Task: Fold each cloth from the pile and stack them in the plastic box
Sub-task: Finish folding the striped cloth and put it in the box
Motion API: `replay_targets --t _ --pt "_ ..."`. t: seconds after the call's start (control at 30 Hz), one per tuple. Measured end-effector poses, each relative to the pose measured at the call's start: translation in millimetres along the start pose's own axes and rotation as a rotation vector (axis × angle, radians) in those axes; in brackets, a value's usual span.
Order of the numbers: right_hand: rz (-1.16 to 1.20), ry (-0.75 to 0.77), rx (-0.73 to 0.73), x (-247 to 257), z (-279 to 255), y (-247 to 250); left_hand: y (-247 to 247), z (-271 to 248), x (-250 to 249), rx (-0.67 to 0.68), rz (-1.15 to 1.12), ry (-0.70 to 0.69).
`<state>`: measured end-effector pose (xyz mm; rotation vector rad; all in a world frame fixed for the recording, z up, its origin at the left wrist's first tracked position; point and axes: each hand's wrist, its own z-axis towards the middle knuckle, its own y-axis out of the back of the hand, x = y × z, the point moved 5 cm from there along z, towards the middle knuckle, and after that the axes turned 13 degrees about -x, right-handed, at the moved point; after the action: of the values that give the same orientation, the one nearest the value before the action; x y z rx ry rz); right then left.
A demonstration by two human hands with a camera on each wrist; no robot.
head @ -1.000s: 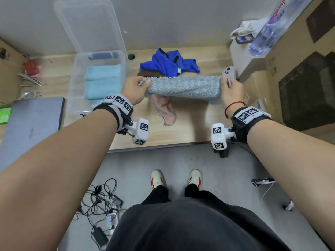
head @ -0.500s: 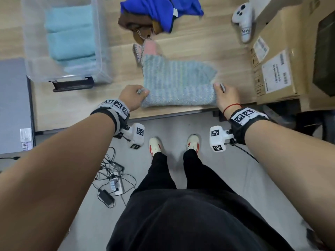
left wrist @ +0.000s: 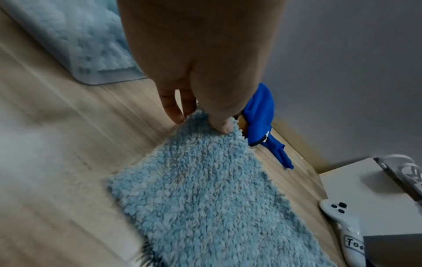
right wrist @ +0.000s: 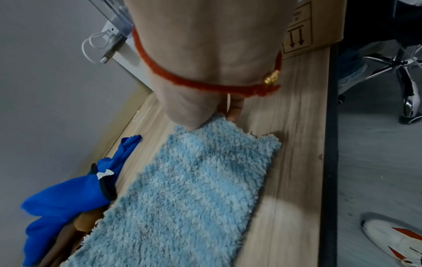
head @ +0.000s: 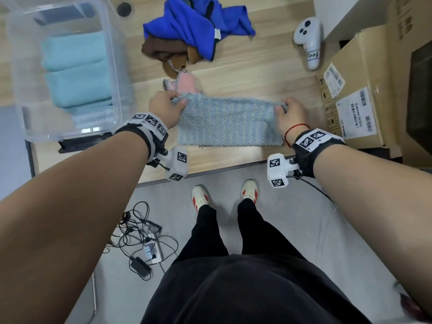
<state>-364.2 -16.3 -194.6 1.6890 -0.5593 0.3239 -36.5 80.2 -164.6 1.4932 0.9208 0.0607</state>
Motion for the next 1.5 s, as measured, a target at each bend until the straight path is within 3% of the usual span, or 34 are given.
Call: replay_targets --t 0.4,0.7,0.97,1.13,1.23,1.4,1.5 --pt "-0.067 0.061 0.025 7 15 -19 -23 24 3 0.058 0.050 0.067" --pt "-0.042 -0.007 0.084 0 9 -22 -24 26 1 0.101 0.085 0.087" --pt "0.190 -0.146 -0.102 2 22 0 -24 21 -5 0.079 0.020 0.065" --pt "0.141 -0.194 -0.149 6 26 7 -13 16 -17 -0.083 0.070 0.070" --pt "0.004 -0.256 -0.107 -10 16 5 -14 9 -40 -0.128 0.145 -0.094" --pt "-0.062 -0.262 0.090 -24 -8 -5 -64 -21 -82 0.220 0.033 -0.385" --pt "-0.019 -0.218 0.127 -20 -12 -4 -95 -43 -86 0.419 0.106 -0.437"
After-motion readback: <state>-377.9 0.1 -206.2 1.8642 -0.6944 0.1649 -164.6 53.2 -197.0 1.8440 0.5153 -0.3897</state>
